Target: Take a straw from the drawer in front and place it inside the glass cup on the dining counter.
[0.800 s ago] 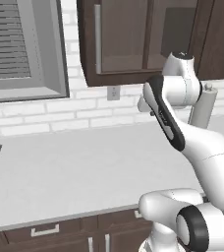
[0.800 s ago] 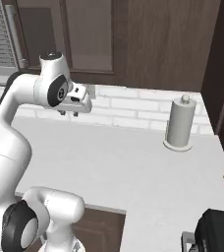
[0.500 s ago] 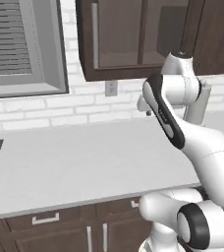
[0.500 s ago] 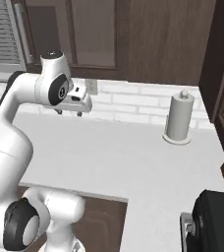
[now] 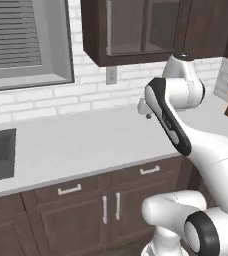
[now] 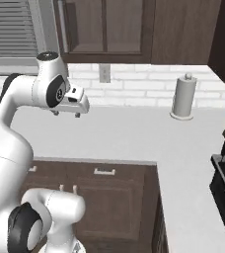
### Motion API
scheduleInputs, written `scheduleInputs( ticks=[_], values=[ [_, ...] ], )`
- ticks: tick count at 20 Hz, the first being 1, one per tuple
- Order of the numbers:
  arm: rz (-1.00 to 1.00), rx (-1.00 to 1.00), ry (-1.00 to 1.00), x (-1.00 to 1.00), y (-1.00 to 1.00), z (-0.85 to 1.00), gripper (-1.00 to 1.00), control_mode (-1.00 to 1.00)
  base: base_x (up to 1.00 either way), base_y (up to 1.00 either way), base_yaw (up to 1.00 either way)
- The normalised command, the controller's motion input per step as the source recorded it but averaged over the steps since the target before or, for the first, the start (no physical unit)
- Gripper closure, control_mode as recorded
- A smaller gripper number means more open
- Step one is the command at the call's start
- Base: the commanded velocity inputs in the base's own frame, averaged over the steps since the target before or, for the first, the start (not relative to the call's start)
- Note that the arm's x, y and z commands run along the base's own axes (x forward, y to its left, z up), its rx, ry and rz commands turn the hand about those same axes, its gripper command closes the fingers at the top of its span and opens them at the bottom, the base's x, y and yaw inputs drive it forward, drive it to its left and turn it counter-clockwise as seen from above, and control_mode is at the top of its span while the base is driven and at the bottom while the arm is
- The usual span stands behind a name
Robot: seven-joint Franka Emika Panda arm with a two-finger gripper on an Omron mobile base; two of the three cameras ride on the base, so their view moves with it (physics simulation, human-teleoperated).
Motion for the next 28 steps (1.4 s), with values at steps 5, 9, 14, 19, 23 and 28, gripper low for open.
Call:
scheduleInputs(
  ticks=[5,9,14,19,23,28],
  values=[
    [0.00,0.00,0.00,0.00,0.00,0.00,-1.00,1.00,0.00,0.74,-0.66],
    [0.00,0.00,0.00,0.00,0.00,0.00,-1.00,1.00,0.00,0.52,-0.73],
    [0.00,0.00,0.00,0.00,0.00,0.00,-1.00,1.00,0.00,0.53,-0.73],
    [0.00,0.00,0.00,0.00,0.00,0.00,-1.00,1.00,0.00,0.61,-0.69],
    [0.00,0.00,0.00,0.00,0.00,0.00,-1.00,1.00,-0.23,0.72,-0.63],
    [0.00,0.00,0.00,0.00,0.00,0.00,-1.00,1.00,-0.48,0.82,-0.57]
  ],
)
